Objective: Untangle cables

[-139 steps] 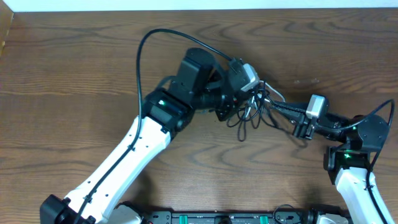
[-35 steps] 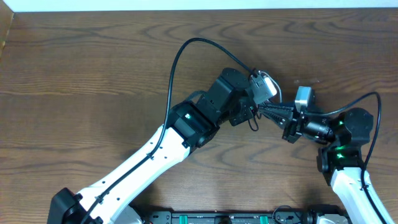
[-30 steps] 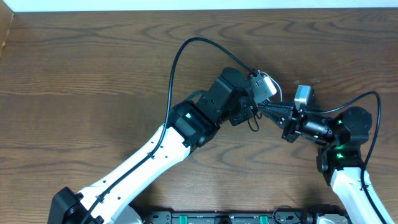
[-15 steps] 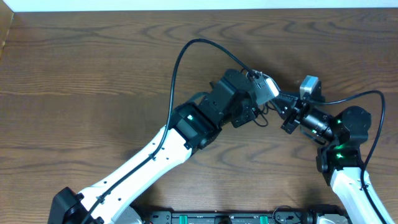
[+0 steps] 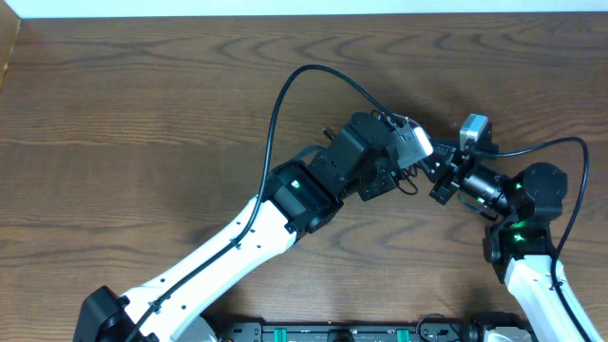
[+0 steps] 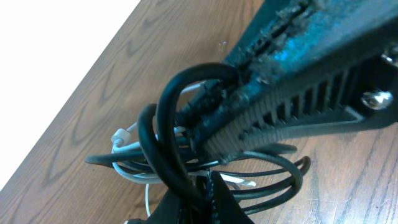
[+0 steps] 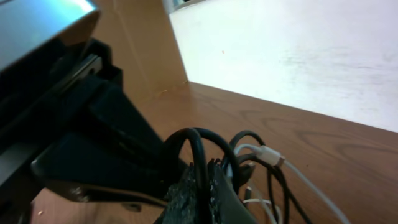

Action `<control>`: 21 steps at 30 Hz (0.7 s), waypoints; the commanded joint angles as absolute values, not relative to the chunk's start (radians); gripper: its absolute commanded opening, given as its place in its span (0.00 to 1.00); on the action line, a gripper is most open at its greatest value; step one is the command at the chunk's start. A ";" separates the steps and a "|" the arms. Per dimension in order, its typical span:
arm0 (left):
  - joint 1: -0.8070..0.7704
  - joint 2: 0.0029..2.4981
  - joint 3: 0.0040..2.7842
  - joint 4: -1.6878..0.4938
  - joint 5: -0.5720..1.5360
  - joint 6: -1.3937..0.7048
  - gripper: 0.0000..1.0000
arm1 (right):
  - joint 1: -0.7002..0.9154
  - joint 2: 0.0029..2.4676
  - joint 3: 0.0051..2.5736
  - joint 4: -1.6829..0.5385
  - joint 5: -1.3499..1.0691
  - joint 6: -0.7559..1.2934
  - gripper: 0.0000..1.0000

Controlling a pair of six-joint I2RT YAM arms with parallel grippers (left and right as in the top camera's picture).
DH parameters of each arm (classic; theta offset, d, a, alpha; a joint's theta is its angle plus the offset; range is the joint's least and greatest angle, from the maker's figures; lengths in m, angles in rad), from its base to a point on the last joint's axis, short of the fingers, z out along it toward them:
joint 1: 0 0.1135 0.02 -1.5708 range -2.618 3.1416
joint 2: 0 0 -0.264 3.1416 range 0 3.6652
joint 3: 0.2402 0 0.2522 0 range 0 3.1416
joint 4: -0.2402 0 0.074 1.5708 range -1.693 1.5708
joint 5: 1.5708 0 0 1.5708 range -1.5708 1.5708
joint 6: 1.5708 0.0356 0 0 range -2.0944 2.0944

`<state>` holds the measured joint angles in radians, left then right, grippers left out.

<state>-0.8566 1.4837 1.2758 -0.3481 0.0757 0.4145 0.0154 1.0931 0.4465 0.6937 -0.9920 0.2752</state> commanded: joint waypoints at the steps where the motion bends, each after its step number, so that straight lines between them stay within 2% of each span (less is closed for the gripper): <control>1: -0.888 1.483 1.280 -0.330 0.149 0.417 0.08 | 0.060 1.100 0.458 0.696 -1.094 0.266 0.01; 6: -0.890 1.483 1.280 -0.330 0.166 0.417 0.07 | 0.125 1.100 0.458 0.696 -1.090 0.206 0.01; 10: -0.890 1.483 1.280 -0.326 0.280 0.417 0.07 | 0.170 1.102 0.458 0.696 -1.026 0.156 0.01; 17: -0.907 1.483 1.280 -0.326 0.307 0.417 0.07 | 0.178 1.158 0.458 0.696 -0.967 0.125 0.01; 18: -0.912 1.483 1.280 -0.325 0.306 0.418 0.07 | 0.178 1.170 0.458 0.696 -0.967 0.125 0.03; 20: -0.914 1.483 1.280 -0.323 0.302 0.418 0.07 | 0.178 1.197 0.458 0.696 -0.967 0.126 0.17; 21: -0.913 1.483 1.280 -0.323 0.300 0.417 0.07 | 0.178 1.210 0.458 0.696 -0.968 0.126 0.40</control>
